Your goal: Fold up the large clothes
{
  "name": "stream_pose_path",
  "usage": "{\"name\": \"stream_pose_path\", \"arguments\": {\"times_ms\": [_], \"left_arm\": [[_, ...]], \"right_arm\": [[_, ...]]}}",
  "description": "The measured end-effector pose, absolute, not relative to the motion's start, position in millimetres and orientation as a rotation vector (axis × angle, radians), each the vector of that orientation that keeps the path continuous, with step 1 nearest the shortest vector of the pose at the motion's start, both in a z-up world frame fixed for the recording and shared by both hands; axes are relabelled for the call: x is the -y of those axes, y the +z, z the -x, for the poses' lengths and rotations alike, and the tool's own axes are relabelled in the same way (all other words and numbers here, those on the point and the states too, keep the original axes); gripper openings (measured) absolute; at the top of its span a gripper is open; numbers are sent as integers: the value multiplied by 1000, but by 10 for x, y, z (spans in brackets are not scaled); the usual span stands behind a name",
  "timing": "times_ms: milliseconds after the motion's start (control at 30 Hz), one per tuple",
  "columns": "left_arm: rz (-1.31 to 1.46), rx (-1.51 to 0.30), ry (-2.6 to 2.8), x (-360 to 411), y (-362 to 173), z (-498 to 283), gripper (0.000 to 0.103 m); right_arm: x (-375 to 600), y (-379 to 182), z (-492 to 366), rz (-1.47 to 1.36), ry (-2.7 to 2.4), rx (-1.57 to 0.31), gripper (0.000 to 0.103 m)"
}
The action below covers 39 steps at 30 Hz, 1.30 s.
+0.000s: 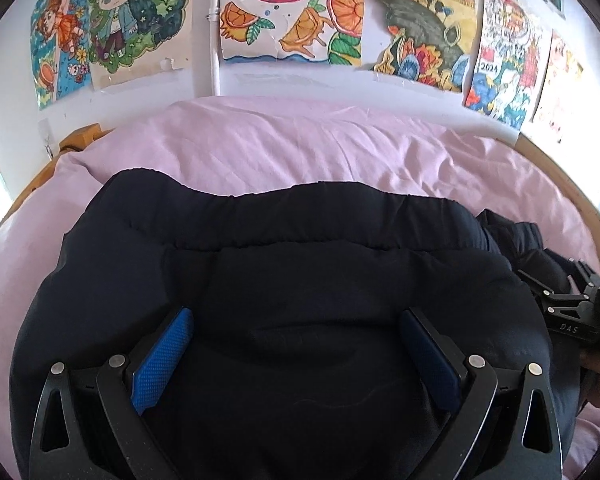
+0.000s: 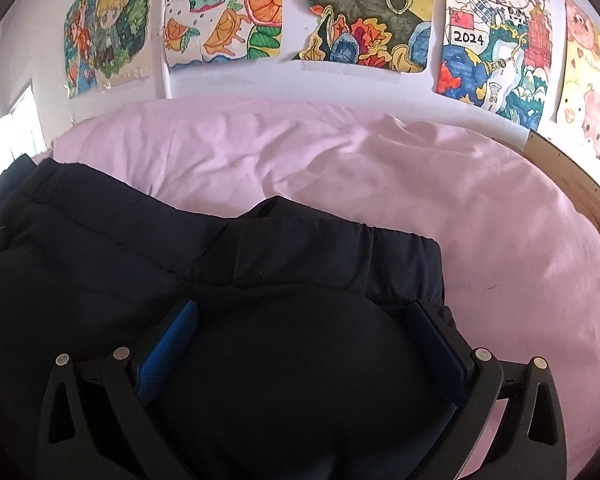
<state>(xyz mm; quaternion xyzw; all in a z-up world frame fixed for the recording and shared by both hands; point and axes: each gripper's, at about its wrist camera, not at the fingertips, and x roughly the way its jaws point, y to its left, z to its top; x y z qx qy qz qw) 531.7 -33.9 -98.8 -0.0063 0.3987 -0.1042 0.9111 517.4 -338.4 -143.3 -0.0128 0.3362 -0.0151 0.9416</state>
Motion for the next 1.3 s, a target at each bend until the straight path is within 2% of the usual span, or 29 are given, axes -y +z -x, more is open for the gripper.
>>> {"name": "stream_pose_path", "arguments": {"times_ms": [367,500,700,933,1133,1300], "left_arm": [[126,-826,-178,-97,-869,-5183,103],[76,-804,-11,-348,-748,-5104,103],[126,-792,49,-865,-648,-4882,103],[280,-886,-188,-1269,-895,-4672,103],[346,-984,-215,-1323,-1116,-4768,103],[451,-994,-347,-1448,-1237,-4738,103]], "right_arm": [[3402,-1430,-5146,1,-17,-692,102],[3439,-1419,-5145,-17,-4,-711,102],[3319,-1126,-4907,24,55,-644,102],[3160,-937,-4424,12,249,-607,102],[2714,-1159,-4561,131,307,-680,102],[2860,-1075,-4558,37,371,-713,102]]}}
